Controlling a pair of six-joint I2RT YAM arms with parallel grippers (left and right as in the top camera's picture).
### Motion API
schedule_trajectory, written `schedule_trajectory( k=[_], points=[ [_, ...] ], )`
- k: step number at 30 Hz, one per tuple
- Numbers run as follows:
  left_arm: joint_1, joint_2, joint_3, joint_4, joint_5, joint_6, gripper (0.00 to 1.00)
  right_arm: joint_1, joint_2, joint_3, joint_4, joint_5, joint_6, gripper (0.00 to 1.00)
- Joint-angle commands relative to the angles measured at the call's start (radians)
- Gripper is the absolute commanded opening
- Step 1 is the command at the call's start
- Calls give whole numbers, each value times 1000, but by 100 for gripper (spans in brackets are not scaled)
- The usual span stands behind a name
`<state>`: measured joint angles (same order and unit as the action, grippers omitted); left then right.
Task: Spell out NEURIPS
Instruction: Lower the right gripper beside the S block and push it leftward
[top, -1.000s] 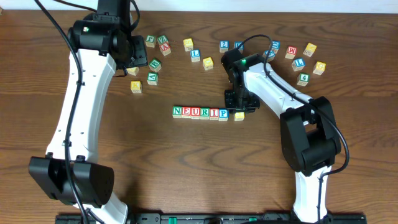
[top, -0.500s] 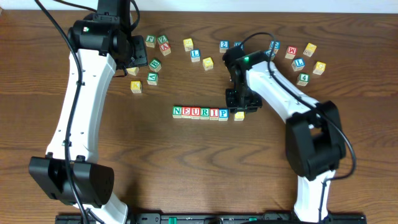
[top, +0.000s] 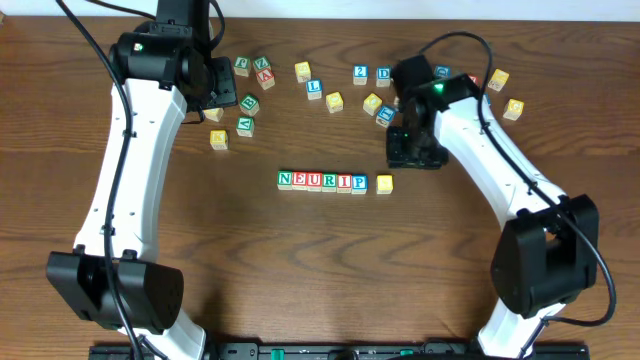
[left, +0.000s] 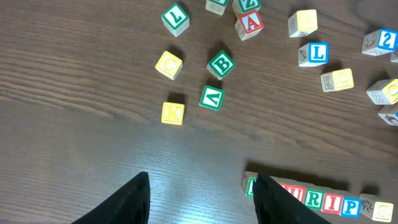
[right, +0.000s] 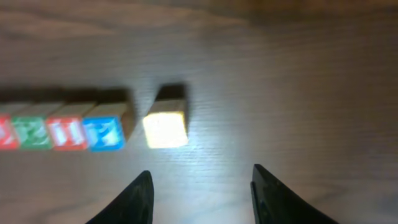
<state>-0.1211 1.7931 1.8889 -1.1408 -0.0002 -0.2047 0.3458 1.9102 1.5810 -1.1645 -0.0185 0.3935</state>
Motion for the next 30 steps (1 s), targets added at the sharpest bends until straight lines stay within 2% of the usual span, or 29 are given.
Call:
schedule_trajectory(
  k=[1,12,30],
  points=[
    [3,0,-10,1,-12,13,52,-44,7,-95,69,16,-6,45],
    [3,0,-10,2,-12,13,52,-67,8,-289,291,-64,-17,45],
    [3,0,-10,1,-12,13,53,-57,24,-333,386,-111,-30,45]
  ],
)
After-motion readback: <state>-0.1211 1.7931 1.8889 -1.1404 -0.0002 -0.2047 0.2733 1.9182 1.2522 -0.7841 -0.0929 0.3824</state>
